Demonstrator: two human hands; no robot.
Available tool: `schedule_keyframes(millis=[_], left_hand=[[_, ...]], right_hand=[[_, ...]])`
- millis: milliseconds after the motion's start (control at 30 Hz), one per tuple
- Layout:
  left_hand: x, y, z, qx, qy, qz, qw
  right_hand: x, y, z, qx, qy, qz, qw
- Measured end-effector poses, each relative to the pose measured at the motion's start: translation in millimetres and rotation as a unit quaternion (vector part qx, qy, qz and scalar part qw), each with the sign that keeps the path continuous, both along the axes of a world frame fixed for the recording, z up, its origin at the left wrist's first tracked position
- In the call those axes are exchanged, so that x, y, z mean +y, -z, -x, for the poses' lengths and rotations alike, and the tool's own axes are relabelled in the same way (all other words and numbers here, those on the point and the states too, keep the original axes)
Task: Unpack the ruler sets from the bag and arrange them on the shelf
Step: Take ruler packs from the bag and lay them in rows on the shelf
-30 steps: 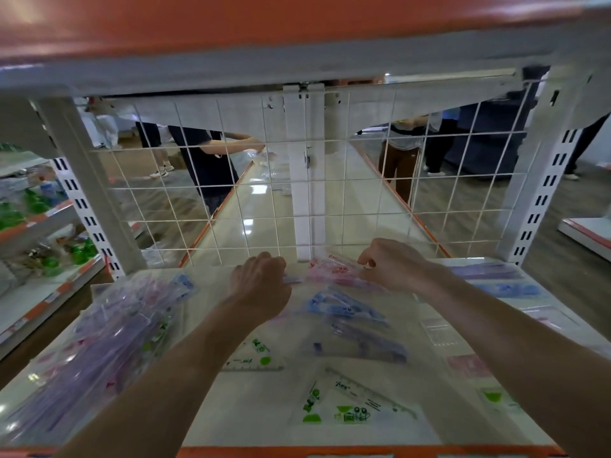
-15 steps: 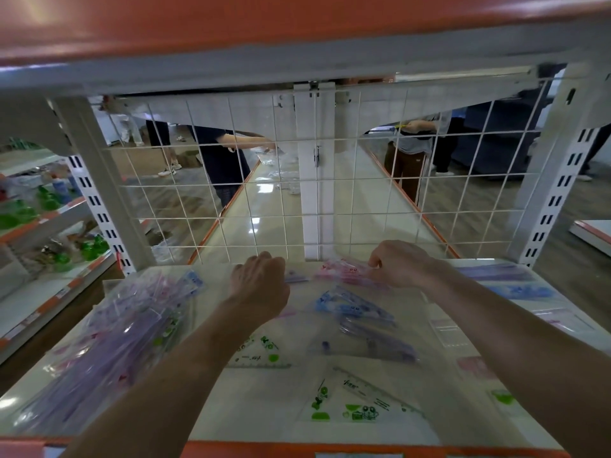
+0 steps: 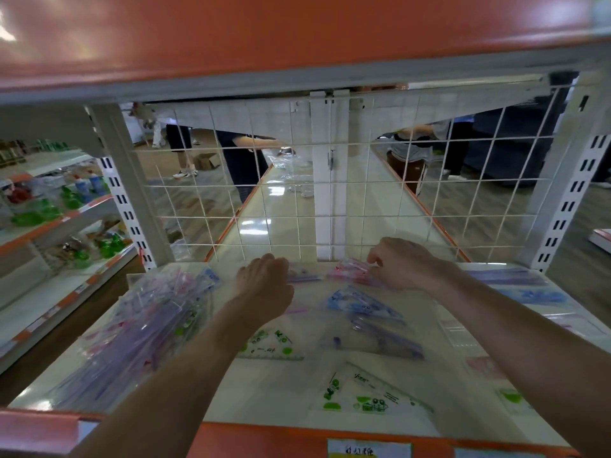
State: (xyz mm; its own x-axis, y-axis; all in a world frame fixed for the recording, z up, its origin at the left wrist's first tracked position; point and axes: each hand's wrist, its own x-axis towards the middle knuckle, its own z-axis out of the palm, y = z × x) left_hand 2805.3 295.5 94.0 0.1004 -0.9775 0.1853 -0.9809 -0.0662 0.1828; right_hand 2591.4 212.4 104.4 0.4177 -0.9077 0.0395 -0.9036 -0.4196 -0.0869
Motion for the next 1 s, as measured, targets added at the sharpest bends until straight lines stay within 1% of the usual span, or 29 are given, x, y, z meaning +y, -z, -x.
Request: schedule_keyframes(millis=[67,100,133,233,433,567,633,867,1000], left_hand=[[12,-5,-7,0.096,-0.007,-0.009,0.995],[19,-7,-11,0.122,-0.009,-0.009,0.992],[26,-8,-15,0.131,-0.012,-0.001,0.991],[48,-11,-31,0.123,-0.035,0.03,0.991],[95,-15,-79,0.139,-0.123,0.018,0.982],[127,-15,-119,0.109,-0.188,0.007,0.976],[141,-13,-135,0.109,-0.21,0.008,0.972],[168,1,-161,0.12,-0.244,-0.006,0.962],[170,4,-163,0.118,-0.243,-0.009,0.963]], right_hand=[[10,-8,-15,-0.04,-0.033,0.008,0.999],[16,-12,-24,-0.056,-0.05,0.012,0.997],[21,-16,-33,-0.066,-0.07,0.014,0.995],[41,-26,-62,-0.079,-0.132,0.001,0.988],[84,-30,-125,-0.076,-0.234,-0.02,0.969],[96,-15,-169,-0.058,-0.274,-0.01,0.96],[99,-7,-189,-0.049,-0.293,0.002,0.955],[112,10,-238,-0.04,-0.38,0.022,0.924],[112,17,-254,-0.036,-0.405,0.022,0.913]])
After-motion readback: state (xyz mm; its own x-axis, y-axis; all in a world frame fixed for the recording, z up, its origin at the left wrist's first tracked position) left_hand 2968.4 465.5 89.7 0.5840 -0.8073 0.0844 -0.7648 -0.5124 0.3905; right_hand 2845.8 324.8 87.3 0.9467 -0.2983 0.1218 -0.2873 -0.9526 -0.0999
